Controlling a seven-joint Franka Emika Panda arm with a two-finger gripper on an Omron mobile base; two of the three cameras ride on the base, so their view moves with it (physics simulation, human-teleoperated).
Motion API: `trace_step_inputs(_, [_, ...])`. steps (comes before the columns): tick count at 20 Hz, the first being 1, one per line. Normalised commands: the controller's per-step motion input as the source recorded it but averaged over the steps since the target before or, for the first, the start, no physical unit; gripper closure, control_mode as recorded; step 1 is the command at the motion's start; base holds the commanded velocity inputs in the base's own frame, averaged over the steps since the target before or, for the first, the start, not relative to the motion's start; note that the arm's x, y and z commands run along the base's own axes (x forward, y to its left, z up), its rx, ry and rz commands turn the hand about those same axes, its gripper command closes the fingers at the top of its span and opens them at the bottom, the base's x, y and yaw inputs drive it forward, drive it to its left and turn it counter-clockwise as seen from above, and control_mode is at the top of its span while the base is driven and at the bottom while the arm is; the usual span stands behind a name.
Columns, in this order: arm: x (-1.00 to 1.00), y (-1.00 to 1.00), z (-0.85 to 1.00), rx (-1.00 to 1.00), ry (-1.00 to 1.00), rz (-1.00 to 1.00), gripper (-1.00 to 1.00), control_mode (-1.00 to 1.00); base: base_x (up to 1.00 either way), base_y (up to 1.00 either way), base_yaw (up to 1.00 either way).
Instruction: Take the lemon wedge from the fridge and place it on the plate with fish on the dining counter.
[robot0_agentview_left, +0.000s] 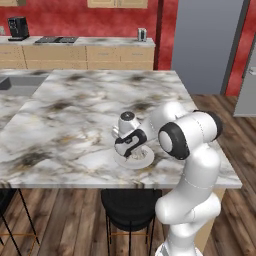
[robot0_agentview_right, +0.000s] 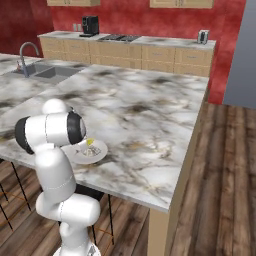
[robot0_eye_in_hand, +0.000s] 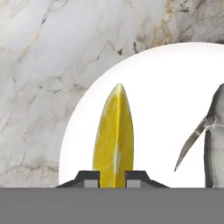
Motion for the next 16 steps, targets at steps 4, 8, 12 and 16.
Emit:
trace_step_inputs(4, [0.12,0.0,-0.15,0.0,0.0,0.0,1.0,-1.0,0.0,0.0,0.0])
trace_step_inputs(8, [0.03,0.0,-0.23,0.0,0.0,0.0,1.0,-1.0,0.0,0.0,0.0])
trace_step_inputs(12, [0.0,0.0,-0.22,0.0,0.0,0.0,1.0,-1.0,0.0,0.0,0.0])
trace_step_inputs(16, [0.0,0.0,-0.16,0.0,0.0,0.0,1.0,-1.0,0.0,0.0,0.0])
